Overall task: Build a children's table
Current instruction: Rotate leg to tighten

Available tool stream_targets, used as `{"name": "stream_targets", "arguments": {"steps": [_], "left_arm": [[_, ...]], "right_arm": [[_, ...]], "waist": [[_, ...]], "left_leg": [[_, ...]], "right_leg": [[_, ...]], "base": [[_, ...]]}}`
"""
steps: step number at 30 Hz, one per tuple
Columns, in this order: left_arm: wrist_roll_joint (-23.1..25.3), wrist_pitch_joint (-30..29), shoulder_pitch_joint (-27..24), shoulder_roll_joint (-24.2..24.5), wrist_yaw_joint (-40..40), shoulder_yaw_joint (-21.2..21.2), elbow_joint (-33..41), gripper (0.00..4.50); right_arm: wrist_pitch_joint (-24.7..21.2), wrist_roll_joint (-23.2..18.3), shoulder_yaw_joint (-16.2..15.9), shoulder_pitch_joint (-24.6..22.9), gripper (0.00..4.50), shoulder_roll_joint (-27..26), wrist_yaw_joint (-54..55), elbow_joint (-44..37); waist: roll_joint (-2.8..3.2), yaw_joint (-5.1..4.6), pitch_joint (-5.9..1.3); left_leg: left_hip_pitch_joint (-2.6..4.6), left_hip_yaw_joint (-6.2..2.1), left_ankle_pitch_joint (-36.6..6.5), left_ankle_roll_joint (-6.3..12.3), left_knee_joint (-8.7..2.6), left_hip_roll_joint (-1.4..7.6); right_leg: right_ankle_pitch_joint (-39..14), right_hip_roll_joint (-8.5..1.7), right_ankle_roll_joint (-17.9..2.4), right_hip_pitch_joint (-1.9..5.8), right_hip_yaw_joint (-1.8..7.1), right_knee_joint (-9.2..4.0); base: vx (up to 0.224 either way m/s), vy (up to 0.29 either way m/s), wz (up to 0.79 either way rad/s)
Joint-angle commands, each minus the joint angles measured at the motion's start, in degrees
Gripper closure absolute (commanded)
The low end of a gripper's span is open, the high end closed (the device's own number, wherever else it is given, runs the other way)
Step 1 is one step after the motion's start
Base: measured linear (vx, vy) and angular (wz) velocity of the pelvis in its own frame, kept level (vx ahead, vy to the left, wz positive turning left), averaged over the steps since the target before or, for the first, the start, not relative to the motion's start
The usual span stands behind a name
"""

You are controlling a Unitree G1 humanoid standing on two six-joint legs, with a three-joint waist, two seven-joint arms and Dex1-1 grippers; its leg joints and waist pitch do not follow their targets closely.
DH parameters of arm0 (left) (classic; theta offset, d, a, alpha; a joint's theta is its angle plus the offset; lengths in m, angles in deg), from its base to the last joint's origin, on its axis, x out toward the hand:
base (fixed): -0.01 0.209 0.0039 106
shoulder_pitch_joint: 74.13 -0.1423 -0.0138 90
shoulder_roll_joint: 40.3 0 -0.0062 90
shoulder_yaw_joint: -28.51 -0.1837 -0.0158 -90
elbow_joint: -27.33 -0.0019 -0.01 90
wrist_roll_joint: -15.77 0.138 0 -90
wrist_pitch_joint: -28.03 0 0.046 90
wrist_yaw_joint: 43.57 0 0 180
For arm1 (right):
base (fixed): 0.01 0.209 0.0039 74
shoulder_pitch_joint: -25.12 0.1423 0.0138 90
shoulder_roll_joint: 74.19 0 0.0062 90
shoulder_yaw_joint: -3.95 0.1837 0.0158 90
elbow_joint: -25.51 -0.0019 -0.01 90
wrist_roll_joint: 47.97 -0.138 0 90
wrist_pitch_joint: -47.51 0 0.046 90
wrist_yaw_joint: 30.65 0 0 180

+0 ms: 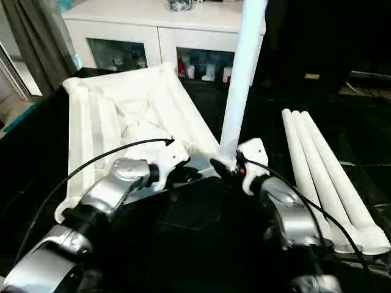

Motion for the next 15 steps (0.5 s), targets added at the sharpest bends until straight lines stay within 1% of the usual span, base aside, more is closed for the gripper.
{"name": "stream_targets", "arguments": {"steps": [1, 2, 3, 4, 5, 7, 8, 9, 11, 12, 15], "left_arm": [[-4.14, 3.48, -1.08, 0.49, 5.86, -1.2, 4.18, 4.5], [-4.42, 3.42, -1.51, 1.36, 7.38, -1.45, 4.88, 4.5], [-4.91, 3.34, -2.25, 3.09, 10.29, -1.92, 6.12, 4.5], [-5.21, 3.33, -2.73, 4.2, 12.24, -2.2, 6.94, 4.5], [-5.51, 3.26, -3.11, 5.23, 13.9, -2.37, 7.64, 4.5], [-5.62, 3.2, -3.38, 5.77, 14.81, -2.34, 8.15, 4.5], [-5.89, 3.19, -3.68, 6.42, 15.96, -2.33, 8.77, 4.5], [-5.98, 3.33, -3.89, 7.18, 16.7, -2.23, 9.26, 4.5], [-6.04, 3.31, -4.13, 7.7, 17.21, -2.14, 9.81, 4.5], [-6.2, 3.16, -4.34, 8.32, 17.67, -2.13, 10.35, 4.5], [-6.38, 2.99, -4.64, 9.21, 18.21, -2.08, 11.04, 4.5]], "right_arm": [[-0.85, -2.25, -3.1, -1.19, 0.98, 2.18, -7.23, -5.42], [-1.01, -2.53, -3.48, -1.92, 0.98, 3.42, -9.06, -6.42], [-1.44, -3.17, -4.28, -3.24, 0.98, 5.74, -12.56, -8.18], [-1.75, -3.59, -4.74, -4.08, 0.98, 7.21, -14.89, -9.32], [-1.94, -3.88, -4.97, -4.5, 0.98, 8.15, -16.28, -10.04], [-2.14, -4.1, -5.03, -4.71, 0.98, 8.65, -16.99, -10.51], [-2.32, -4.24, -5.23, -4.81, 0.98, 9.15, -17.73, -10.94], [-2.4, -4.27, -5.53, -4.81, 0.98, 9.67, -18.51, -11.21], [-2.62, -4.37, -5.68, -4.89, 0.98, 10.07, -19.16, -11.59], [-2.86, -4.54, -5.89, -5.0, 0.98, 10.62, -19.93, -11.97], [-3.13, -4.71, -6.15, -5.15, 0.98, 11.33, -20.79, -12.33]], "waist": [[-1.28, 0.2, -3.47], [-1.11, 0.3, -3.45], [-1.11, 0.24, -3.35], [-1.07, 0.38, -3.32], [-1.06, 0.43, -3.37], [-0.94, 0.3, -3.18], [-1.0, 0.35, -3.33], [-0.99, 0.38, -3.32], [-1.02, 0.3, -3.33], [-1.17, 0.32, -3.31], [-1.13, 0.26, -3.45]], "left_leg": [[-0.31, 0.02, -8.16, 8.3, -3.77, 1.47], [-0.22, -0.04, -8.98, 8.0, -3.85, 1.58], [-0.29, 0.01, -9.2, 7.94, -3.91, 1.62], [-0.17, -0.01, -9.97, 7.69, -3.94, 1.66], [-0.21, -0.05, -9.99, 7.49, -3.97, 1.68], [-0.15, -0.03, -10.81, 7.08, -4.12, 1.75], [-0.04, -0.03, -10.77, 6.58, -4.06, 1.73], [0.02, -0.05, -10.67, 6.42, -4.1, 1.8], [-0.19, -0.08, -10.1, 6.42, -4.08, 1.76], [-0.26, -0.12, -9.92, 6.49, -4.1, 1.73], [-0.26, -0.05, -8.75, 6.61, -3.93, 1.67]], "right_leg": [[-12.16, -2.78, -13.61, 3.71, 1.6, -3.61], [-13.43, -2.83, -13.34, 3.75, 1.62, -3.67], [-13.79, -2.79, -13.19, 3.66, 1.67, -3.71], [-14.83, -2.88, -12.91, 3.61, 1.72, -3.82], [-14.9, -2.88, -12.79, 3.61, 1.74, -3.74], [-15.9, -2.84, -12.69, 3.32, 1.73, -3.95], [-16.01, -2.87, -12.67, 3.34, 1.75, -3.88], [-15.65, -2.89, -12.81, 3.3, 1.8, -3.84], [-14.3, -2.84, -13.01, 3.5, 1.83, -3.62], [-14.36, -2.87, -12.87, 3.52, 1.77, -3.52], [-13.25, -2.86, -13.13, 3.51, 1.8, -3.46]], "base": [[0.0, 0.0, 0.0], [0.0, 0.0, 0.0], [0.0, 0.0, 0.0], [0.0, 0.0, 0.0], [0.0, 0.0, 0.0], [0.0, 0.0, 0.0], [0.0, 0.0, 0.0], [0.0, 0.0, 0.0], [0.0, 0.0, 0.0], [0.0, 0.0, 0.0], [0.0, 0.0, 0.0]]}}
